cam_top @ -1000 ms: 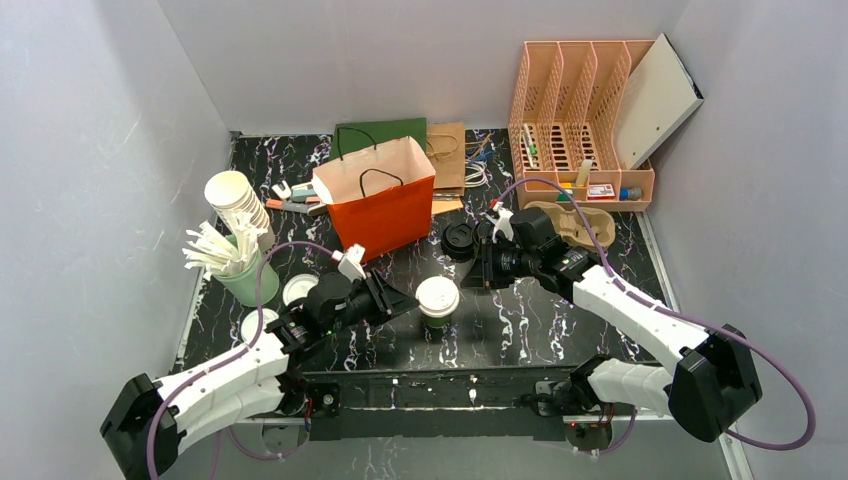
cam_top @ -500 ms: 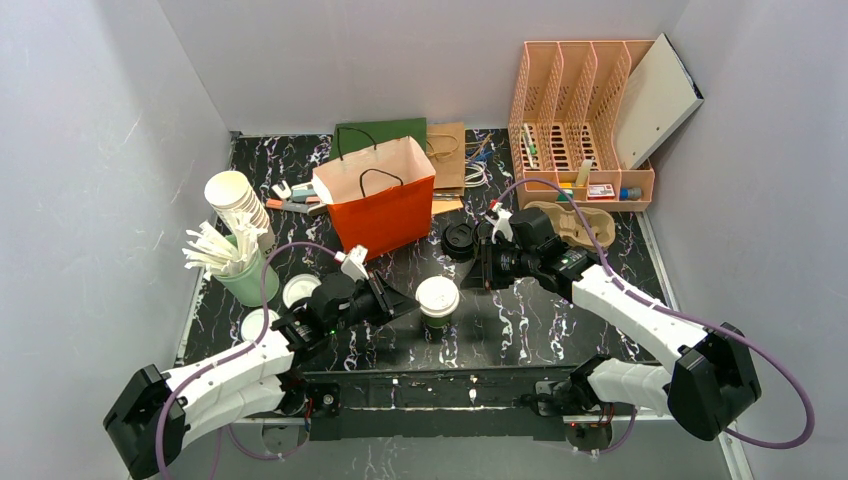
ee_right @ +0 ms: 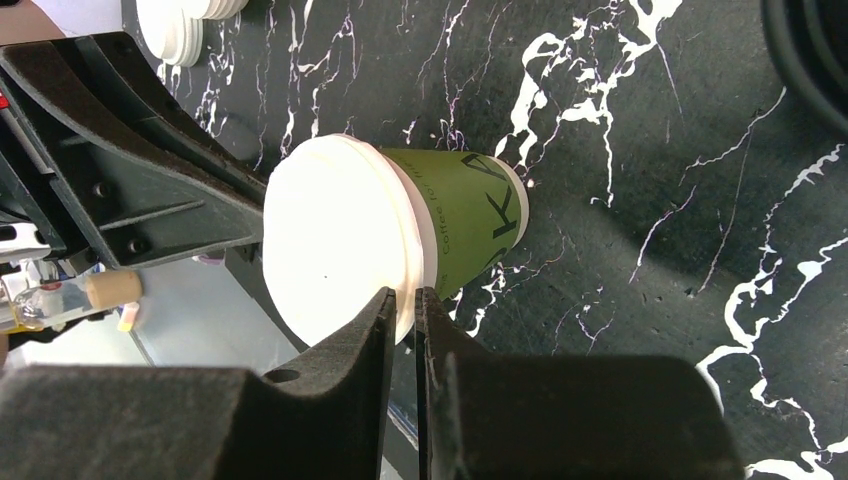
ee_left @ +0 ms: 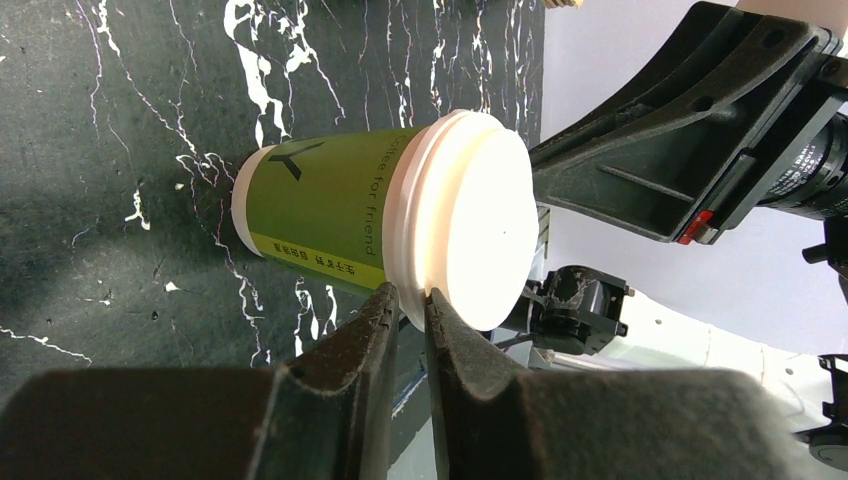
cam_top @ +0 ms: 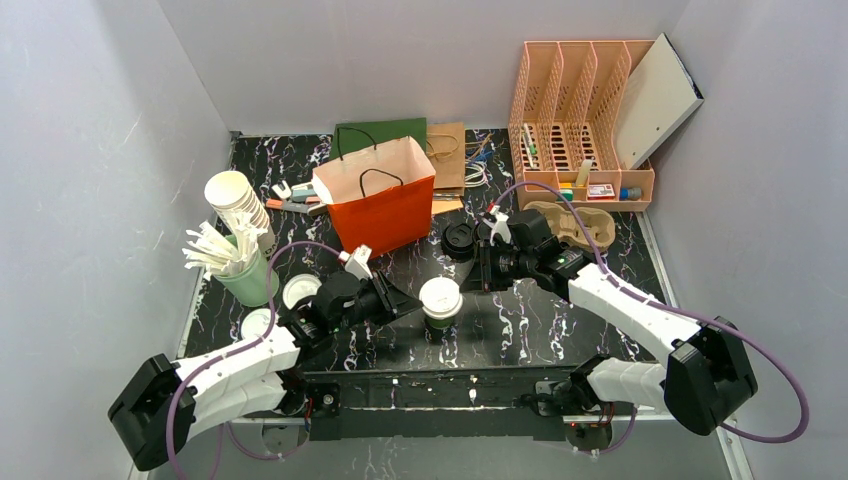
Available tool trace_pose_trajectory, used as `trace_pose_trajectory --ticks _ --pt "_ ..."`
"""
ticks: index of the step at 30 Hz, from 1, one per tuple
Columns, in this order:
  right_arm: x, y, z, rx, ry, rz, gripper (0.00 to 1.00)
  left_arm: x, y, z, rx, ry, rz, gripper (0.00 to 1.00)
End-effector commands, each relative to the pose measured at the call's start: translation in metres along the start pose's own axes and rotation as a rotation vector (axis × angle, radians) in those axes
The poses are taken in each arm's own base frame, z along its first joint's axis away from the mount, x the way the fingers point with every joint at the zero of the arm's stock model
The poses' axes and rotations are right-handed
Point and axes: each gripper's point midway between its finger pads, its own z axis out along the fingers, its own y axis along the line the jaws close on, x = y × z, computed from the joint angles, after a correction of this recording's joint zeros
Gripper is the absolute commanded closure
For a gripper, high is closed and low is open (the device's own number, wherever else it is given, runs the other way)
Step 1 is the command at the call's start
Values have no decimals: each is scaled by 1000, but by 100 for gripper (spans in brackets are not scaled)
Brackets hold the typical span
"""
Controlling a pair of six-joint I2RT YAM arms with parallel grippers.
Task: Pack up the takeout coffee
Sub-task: Close the cup lid on the coffee cup.
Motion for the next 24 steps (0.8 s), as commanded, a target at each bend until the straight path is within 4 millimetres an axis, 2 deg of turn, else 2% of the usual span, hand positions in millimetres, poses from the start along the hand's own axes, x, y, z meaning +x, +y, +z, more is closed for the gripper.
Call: trace_pose_trajectory --ticks 1,10,18,24 --pt "-2 2 3 -27 -6 -22 79 2 7 0 -39 10 32 85" --pt "8 -2 2 -15 29 -13 79 2 12 1 -75 18 58 86" --pt "28 -19 8 15 76 15 78 1 16 3 -120 31 91 87" --pt "39 -29 10 37 94 29 78 0 29 2 -208 48 142 87"
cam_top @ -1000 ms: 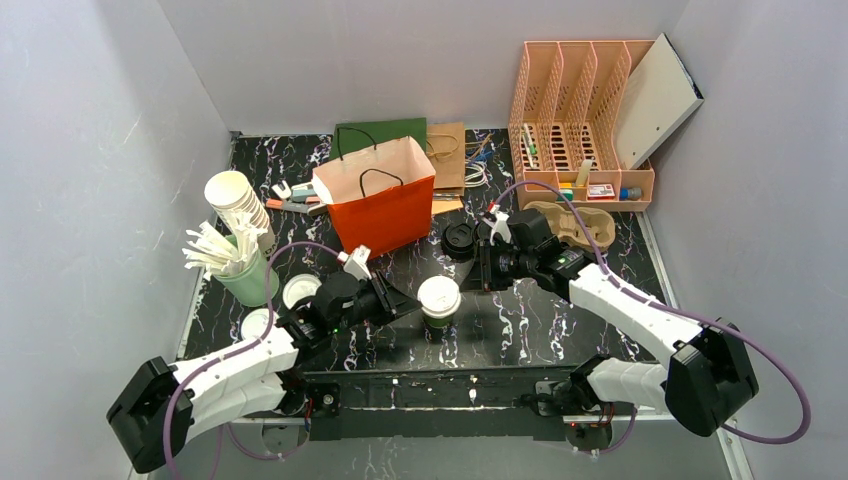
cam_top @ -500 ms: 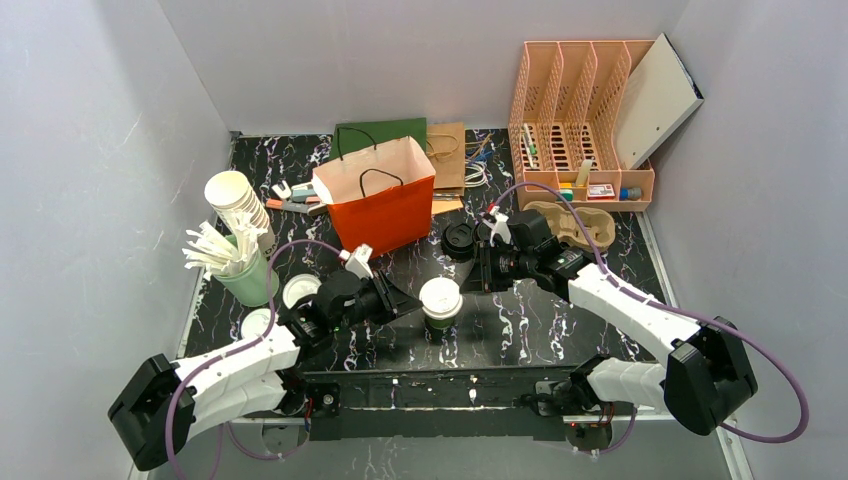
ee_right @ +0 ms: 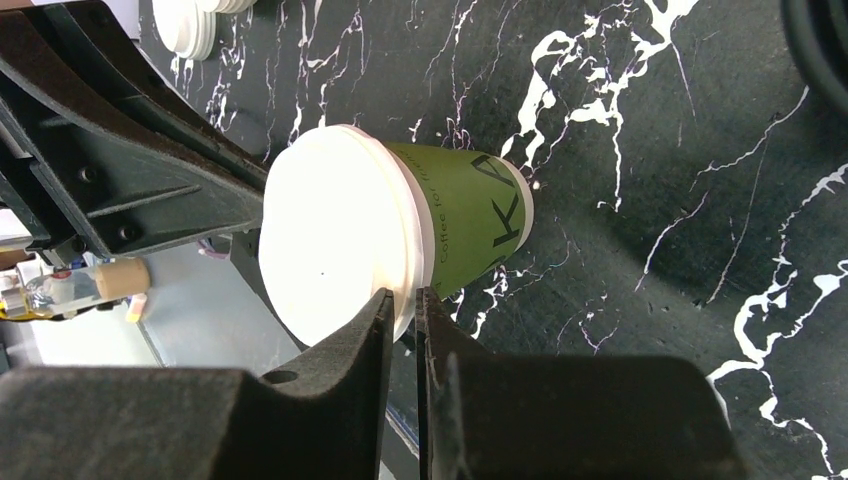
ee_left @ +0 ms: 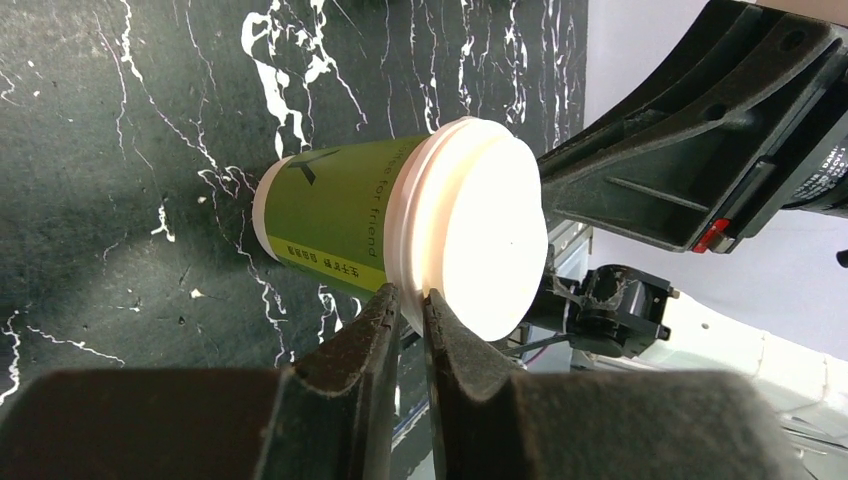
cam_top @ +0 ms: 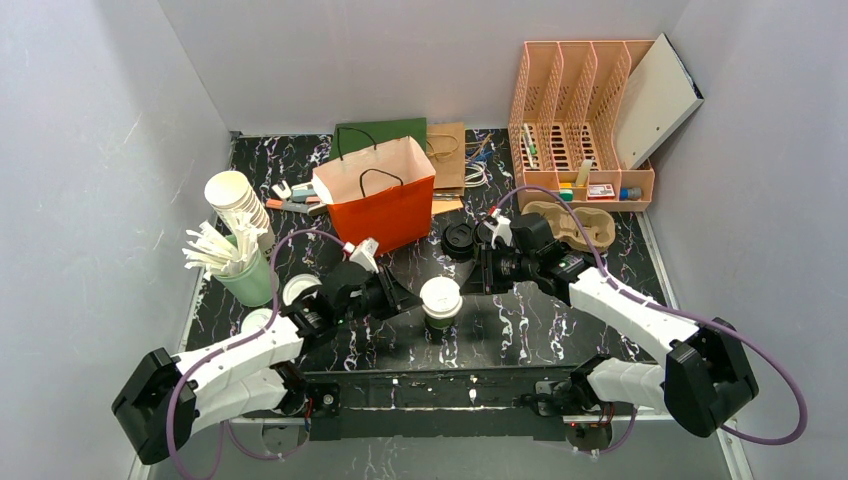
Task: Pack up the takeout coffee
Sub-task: Close the cup lid on the coffee cup.
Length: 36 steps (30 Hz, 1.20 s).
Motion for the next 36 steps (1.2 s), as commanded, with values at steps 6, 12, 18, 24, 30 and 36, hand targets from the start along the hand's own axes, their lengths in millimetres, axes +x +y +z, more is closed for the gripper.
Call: trace_pose_trajectory --ticks 6,12,18,24,30,36 --pt "47 -38 10 100 126 51 78 11 44 2 -206 57 81 87" --pt "61 -51 13 129 150 70 79 12 59 2 -262 60 106 88" --pt "67 -58 16 140 155 78 79 15 70 4 -296 69 120 88" --pt "48 -44 7 123 85 54 80 17 77 -1 -327 85 136 88" --pt "20 -18 -6 80 13 15 80 -6 59 -5 -352 35 205 88" --pt "15 -9 -8 61 20 7 79 -19 34 -2 -320 36 248 88"
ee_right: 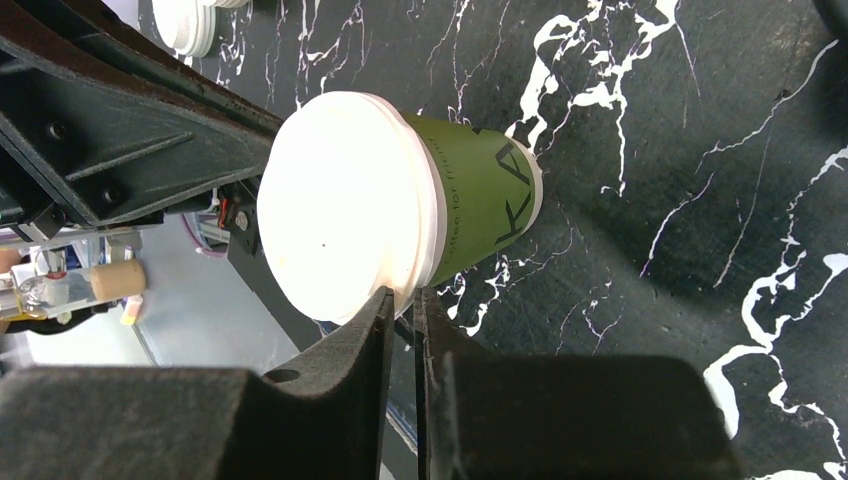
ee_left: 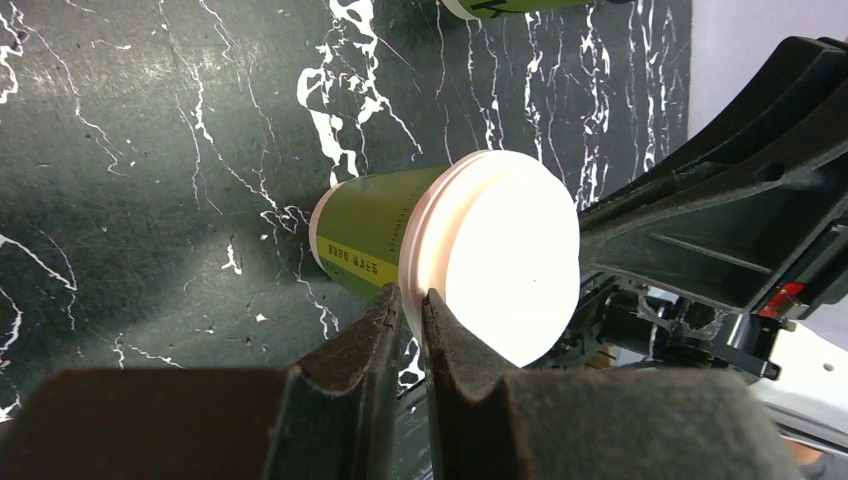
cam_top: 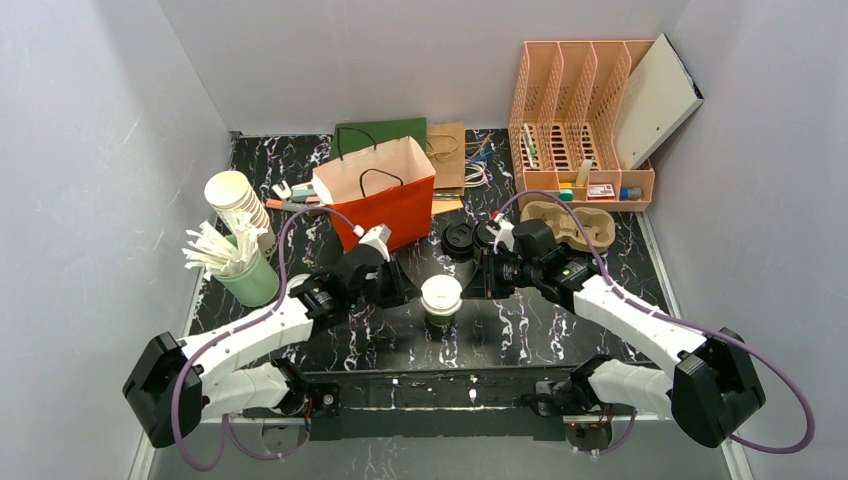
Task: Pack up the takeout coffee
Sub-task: Close the cup lid on the coffee cup.
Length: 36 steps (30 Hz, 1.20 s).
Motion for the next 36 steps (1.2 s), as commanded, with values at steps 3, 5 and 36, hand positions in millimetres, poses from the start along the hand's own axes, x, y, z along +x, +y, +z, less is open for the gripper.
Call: trace_pose_trajectory --ticks 3,5,36 --pt "11 -10 -4 64 53 12 80 4 23 -1 -137 52 85 87" --pt "12 -11 -4 68 54 14 80 3 20 0 -130 56 88 87" --pt "60 -60 16 162 163 81 84 53 78 14 -248 177 74 90"
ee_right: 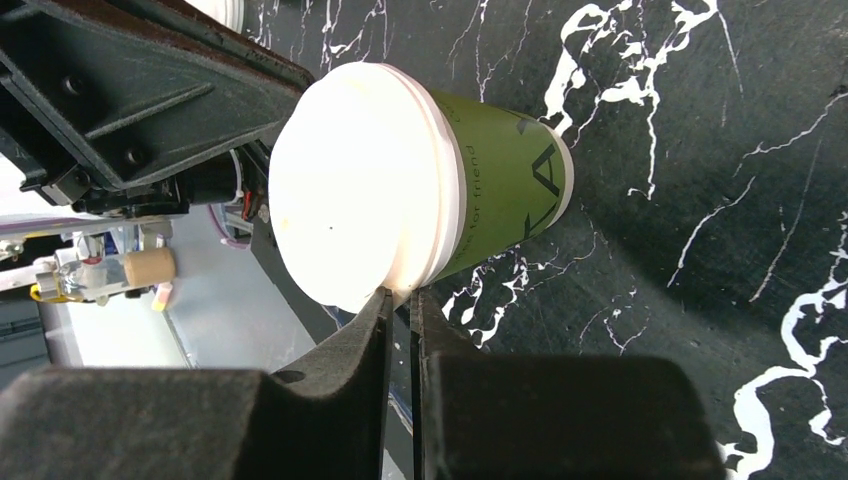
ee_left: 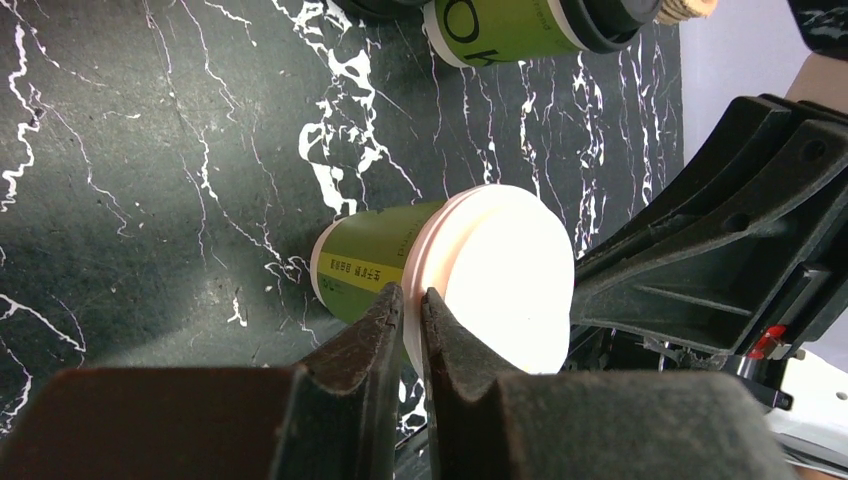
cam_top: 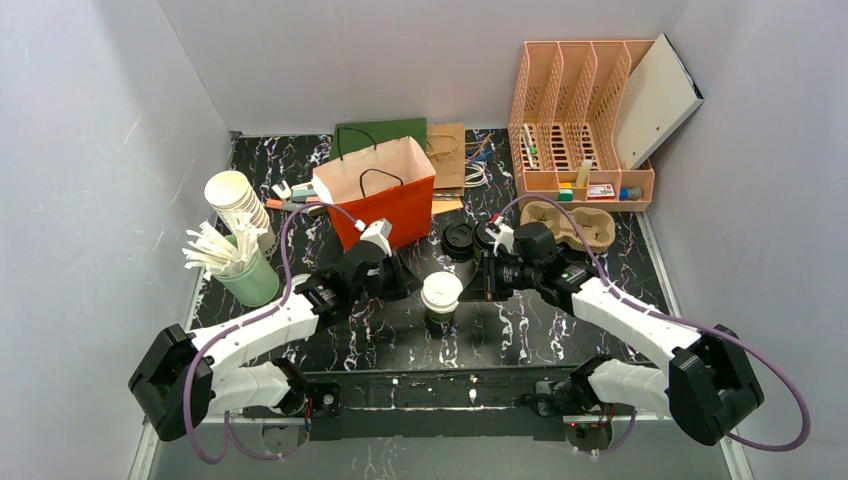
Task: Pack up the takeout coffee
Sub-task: Close the cup lid on the coffee cup.
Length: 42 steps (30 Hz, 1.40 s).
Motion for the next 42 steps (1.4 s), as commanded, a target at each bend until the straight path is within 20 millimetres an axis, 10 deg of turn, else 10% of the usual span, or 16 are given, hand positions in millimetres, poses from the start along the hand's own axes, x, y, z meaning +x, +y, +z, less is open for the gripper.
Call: trace_pose_trajectory --ticks 1,16,42 --pt "48 -60 7 209 126 56 84 64 76 -2 -244 205 33 90" --pt "2 -2 -9 74 25 6 84 -7 18 -1 -223 113 177 86" --pt "-32 7 -26 152 -80 -44 80 -45 -32 -24 -95 14 164 72"
